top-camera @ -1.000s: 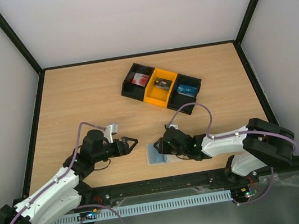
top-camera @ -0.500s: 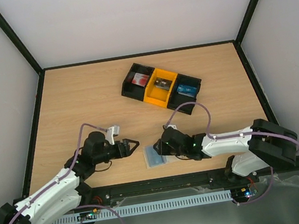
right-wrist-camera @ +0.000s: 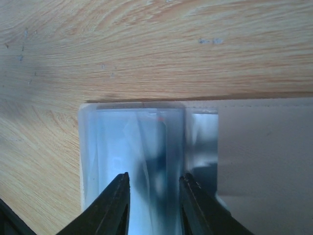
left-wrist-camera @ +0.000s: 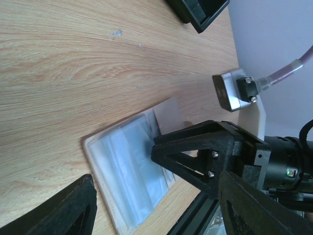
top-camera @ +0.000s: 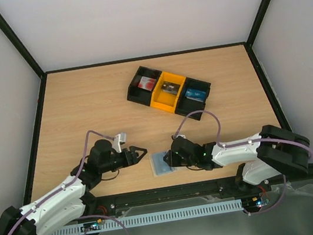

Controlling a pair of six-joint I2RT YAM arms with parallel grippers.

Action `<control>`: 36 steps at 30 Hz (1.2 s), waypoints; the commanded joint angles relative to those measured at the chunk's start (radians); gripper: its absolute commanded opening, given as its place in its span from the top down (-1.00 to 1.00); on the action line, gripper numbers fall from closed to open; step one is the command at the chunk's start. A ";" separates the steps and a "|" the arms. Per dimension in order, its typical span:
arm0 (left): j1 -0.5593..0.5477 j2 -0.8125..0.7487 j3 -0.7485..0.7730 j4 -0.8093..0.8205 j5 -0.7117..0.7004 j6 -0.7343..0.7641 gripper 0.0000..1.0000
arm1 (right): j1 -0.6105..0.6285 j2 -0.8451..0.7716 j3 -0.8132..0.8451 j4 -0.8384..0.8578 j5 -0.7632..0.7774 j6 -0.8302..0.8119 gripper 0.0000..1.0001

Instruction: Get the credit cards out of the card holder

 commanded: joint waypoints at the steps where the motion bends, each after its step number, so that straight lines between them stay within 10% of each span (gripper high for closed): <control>1: -0.009 -0.012 -0.015 0.028 -0.003 -0.008 -0.38 | 0.031 0.061 0.006 0.047 -0.025 0.021 0.46; 12: -0.014 -0.017 -0.031 0.013 -0.015 -0.005 -0.35 | 0.080 0.146 -0.024 0.231 0.015 0.175 0.95; 36: -0.062 0.128 -0.155 0.422 0.088 -0.152 -0.34 | 0.080 0.146 -0.180 0.520 0.071 0.342 0.95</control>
